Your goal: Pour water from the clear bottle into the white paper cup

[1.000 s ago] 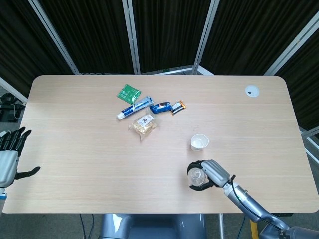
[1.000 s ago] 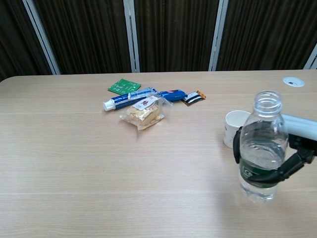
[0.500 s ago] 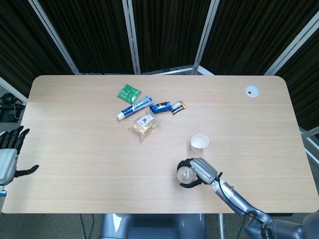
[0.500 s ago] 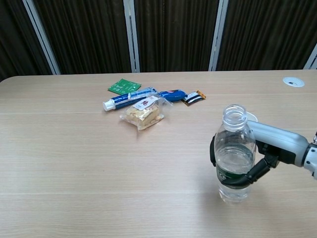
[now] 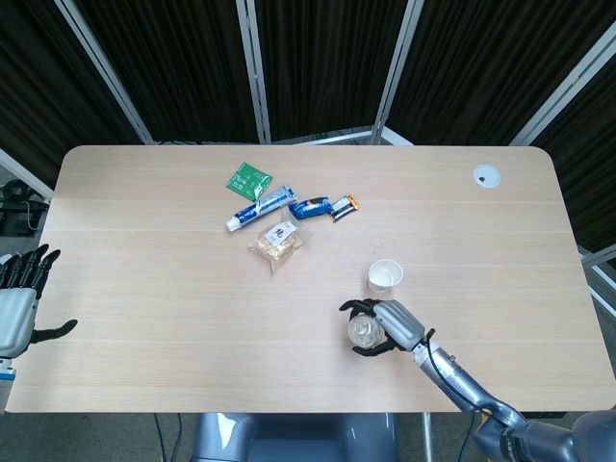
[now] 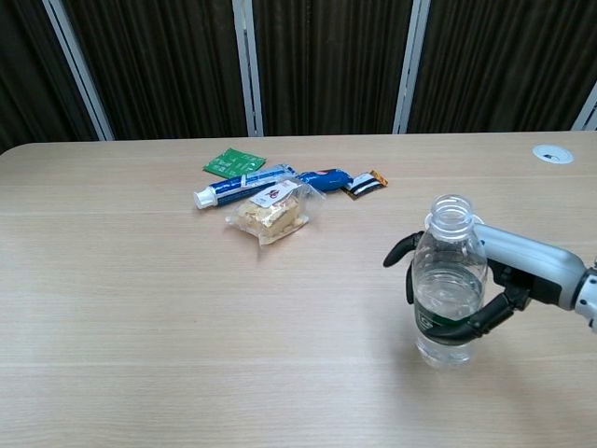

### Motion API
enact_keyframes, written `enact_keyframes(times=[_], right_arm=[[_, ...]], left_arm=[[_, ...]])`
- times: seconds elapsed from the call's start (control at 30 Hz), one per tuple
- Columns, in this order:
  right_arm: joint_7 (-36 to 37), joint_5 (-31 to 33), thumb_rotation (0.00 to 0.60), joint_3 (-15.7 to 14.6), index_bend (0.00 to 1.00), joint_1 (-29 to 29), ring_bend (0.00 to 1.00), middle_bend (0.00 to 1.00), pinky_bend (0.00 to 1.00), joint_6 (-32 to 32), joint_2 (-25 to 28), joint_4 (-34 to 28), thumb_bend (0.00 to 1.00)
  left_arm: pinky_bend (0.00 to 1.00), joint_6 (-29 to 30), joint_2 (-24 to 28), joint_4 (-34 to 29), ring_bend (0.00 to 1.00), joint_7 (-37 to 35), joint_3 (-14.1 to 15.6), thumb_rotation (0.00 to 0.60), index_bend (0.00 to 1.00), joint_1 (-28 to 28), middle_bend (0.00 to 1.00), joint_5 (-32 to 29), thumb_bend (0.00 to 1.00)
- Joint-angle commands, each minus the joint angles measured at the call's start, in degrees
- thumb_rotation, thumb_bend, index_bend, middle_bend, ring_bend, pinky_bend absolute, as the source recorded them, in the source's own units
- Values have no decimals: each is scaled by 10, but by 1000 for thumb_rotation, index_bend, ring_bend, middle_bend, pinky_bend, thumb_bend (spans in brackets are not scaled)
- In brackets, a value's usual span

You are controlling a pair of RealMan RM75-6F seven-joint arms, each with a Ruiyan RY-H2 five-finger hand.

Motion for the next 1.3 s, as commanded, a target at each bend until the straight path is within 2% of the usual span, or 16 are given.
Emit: enact_keyframes(times=[0.03,0.17,0.33,0.6,0.77,1.0,1.1,1.3], right_arm=[[7,-2,600,-5,189,1,233,365,302,5,4,4,42],[12,-1,600,-10,156,-3,179,320,209,15,12,9,0],[17,-3,600,-17,117,-8,147,269,182,25,23,10,0],[27,-4,600,-25,20,-20,62,138,113,51,53,2,0],[38,-6,600,-27,0,-26,0,9,10,68,74,-8,0],[32,-20,600,-44,0,-33,0,0,0,84,122,-17,0],[-10,-18,600,-51,0,-53,0,0,0,104,153,3,0],[-83,-11,600,-45,0,-86,0,0,0,148,169,43,0]], left_arm=[[0,0,0,-1,0,-1,0,600,0,0,0,0,0],[0,0,2,-2,0,-2,1,600,0,1,0,1,0],[0,2,2,-3,0,-3,2,600,0,1,0,4,0],[0,5,4,-6,0,-5,4,600,0,2,0,11,0],[0,10,7,-10,0,-8,6,600,0,5,0,17,0],[0,20,13,-16,0,-16,9,600,0,9,0,29,0],[0,26,16,-21,0,-21,12,600,0,12,0,39,0],[0,34,20,-25,0,-26,14,600,0,16,0,49,0]])
